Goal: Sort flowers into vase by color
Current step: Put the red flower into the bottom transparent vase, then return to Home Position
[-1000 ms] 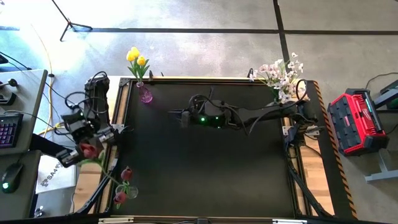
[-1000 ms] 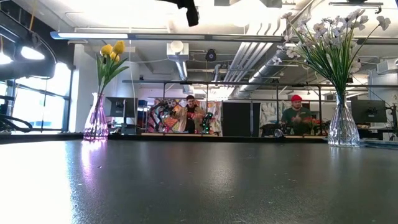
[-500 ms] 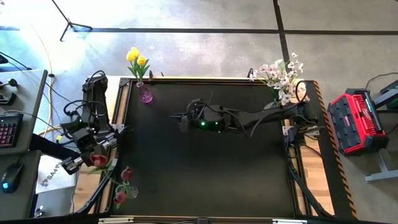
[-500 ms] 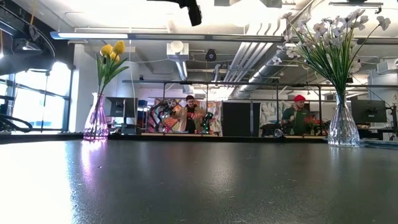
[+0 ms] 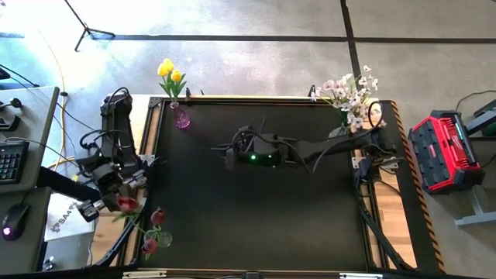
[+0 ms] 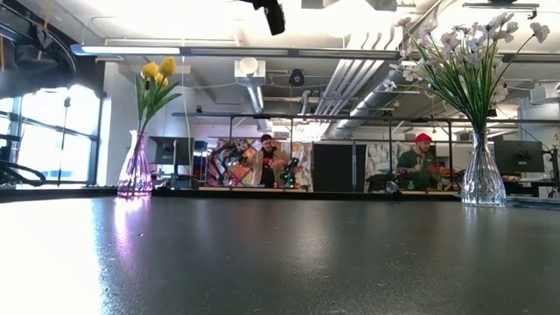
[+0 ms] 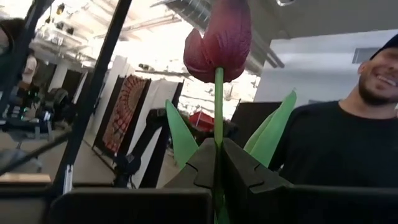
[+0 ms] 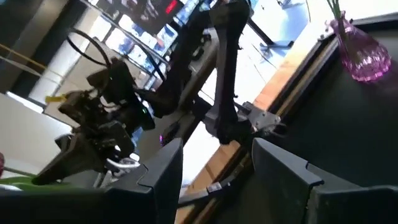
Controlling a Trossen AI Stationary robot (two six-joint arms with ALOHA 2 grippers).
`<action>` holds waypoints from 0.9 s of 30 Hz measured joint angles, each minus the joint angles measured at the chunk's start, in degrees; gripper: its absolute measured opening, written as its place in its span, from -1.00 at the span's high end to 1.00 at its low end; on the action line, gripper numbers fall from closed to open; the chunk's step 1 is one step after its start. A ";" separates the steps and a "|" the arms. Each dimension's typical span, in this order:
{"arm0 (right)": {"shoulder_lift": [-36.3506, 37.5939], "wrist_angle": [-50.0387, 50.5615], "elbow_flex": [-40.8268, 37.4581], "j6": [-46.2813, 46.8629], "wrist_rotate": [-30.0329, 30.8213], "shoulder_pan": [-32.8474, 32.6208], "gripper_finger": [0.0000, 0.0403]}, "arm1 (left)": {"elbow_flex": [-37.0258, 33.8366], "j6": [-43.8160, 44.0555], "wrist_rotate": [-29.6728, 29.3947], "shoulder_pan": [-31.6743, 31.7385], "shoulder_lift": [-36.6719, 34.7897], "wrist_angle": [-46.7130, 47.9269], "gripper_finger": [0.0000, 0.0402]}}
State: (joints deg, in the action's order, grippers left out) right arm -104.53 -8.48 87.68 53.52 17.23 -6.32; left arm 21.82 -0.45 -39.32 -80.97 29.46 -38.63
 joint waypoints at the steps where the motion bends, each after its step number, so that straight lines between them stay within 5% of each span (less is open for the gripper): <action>1: 0.00 0.61 0.00 0.00 -0.08 -0.12 0.10 | 0.00 0.65 -0.20 0.00 0.81 0.00 1.00; 14: -0.02 3.12 0.00 -0.01 -0.73 -0.12 0.10 | -0.02 6.30 -2.59 0.00 9.17 4.86 0.97; 27: -0.02 3.61 0.00 0.36 -1.66 -0.23 0.10 | -0.02 12.10 -4.80 -0.36 9.16 5.86 0.38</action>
State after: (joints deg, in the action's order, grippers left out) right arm -104.55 -4.87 87.68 53.88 15.57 -6.55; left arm 21.80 11.65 -44.12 -81.33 38.61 -32.77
